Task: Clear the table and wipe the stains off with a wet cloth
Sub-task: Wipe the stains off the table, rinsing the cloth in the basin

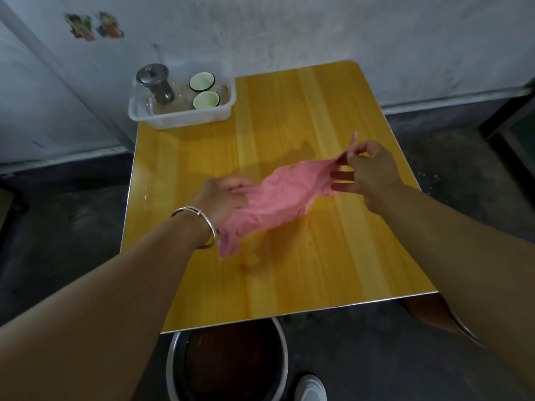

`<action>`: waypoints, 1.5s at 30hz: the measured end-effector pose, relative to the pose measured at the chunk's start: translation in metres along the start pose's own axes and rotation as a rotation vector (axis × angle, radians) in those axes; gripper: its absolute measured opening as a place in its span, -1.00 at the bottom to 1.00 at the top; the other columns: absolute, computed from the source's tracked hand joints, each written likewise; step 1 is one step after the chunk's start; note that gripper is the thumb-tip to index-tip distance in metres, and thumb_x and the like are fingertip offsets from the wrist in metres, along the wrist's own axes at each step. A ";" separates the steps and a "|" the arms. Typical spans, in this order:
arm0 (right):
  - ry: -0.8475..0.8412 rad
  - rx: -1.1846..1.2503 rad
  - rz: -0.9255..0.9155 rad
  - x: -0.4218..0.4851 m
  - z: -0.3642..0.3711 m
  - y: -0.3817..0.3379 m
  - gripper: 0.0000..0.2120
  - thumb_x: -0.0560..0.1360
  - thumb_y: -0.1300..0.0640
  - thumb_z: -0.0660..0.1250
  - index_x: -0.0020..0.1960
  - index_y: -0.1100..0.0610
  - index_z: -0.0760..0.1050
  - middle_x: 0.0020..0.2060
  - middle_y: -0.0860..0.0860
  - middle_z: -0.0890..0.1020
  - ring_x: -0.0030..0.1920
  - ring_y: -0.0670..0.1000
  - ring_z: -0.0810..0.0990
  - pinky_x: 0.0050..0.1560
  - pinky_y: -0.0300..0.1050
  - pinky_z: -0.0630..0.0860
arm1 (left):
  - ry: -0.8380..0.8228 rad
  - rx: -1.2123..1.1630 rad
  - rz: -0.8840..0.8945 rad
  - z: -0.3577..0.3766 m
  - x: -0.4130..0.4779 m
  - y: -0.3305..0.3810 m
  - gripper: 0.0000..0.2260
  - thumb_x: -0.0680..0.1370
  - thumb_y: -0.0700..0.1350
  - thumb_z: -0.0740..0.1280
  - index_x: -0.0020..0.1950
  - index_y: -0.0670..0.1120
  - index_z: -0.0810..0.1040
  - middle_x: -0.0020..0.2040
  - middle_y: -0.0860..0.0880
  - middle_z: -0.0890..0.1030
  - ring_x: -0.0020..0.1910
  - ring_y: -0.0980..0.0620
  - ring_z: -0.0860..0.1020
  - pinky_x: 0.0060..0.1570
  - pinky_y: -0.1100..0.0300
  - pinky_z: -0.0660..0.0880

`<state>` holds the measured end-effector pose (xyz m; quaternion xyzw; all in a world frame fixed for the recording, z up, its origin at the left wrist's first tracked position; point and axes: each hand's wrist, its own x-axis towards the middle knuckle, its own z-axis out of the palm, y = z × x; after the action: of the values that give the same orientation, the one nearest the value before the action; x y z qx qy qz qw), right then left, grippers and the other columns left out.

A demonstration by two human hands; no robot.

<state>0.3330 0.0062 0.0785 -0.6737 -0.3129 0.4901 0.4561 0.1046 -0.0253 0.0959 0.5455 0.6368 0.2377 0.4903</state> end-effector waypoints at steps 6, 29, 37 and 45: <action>-0.475 -0.032 0.041 -0.020 0.022 -0.008 -0.77 0.51 0.06 0.33 0.07 0.04 0.31 0.01 -0.07 0.57 -0.04 0.00 0.60 -0.15 0.09 0.59 | -0.407 0.242 0.132 0.021 -0.003 0.028 -0.70 0.46 -0.40 0.27 -0.06 -0.04 0.66 -0.20 0.21 0.64 -0.15 0.38 0.54 -0.04 0.50 0.44; -0.593 -0.224 -0.011 -0.024 0.014 0.010 -0.74 0.52 0.43 0.16 0.11 0.15 0.32 0.02 -0.02 0.51 -0.32 -0.17 0.49 -0.51 -0.41 0.36 | -0.241 0.233 0.206 0.041 -0.004 0.020 -0.65 0.40 -0.39 0.25 -0.21 0.09 0.58 -0.15 0.13 0.61 -0.18 0.03 0.56 -0.14 0.24 0.48; -0.853 -0.355 -0.043 -0.021 0.012 0.002 -0.55 0.39 0.59 0.06 -0.06 0.10 0.46 -0.16 0.00 0.59 -0.32 -0.25 0.55 -0.31 -0.30 0.41 | -0.195 0.313 0.204 0.044 0.010 0.011 -0.34 0.40 -0.29 0.36 0.40 0.10 0.23 0.24 0.01 0.51 0.19 -0.02 0.50 0.17 0.03 0.45; -0.627 -0.063 0.066 -0.014 -0.005 0.012 -0.73 0.43 0.47 0.26 -0.10 0.11 0.41 -0.05 0.09 0.56 -0.15 0.06 0.60 -0.07 0.10 0.60 | -0.029 0.381 0.153 0.046 0.018 0.018 -0.65 0.41 -0.19 0.43 0.18 -0.05 0.50 -0.09 0.01 0.52 -0.05 0.01 0.52 -0.04 0.22 0.44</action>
<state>0.3325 -0.0124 0.0737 -0.5133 -0.4311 0.6786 0.3002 0.1546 -0.0140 0.0860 0.6786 0.6197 0.1417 0.3680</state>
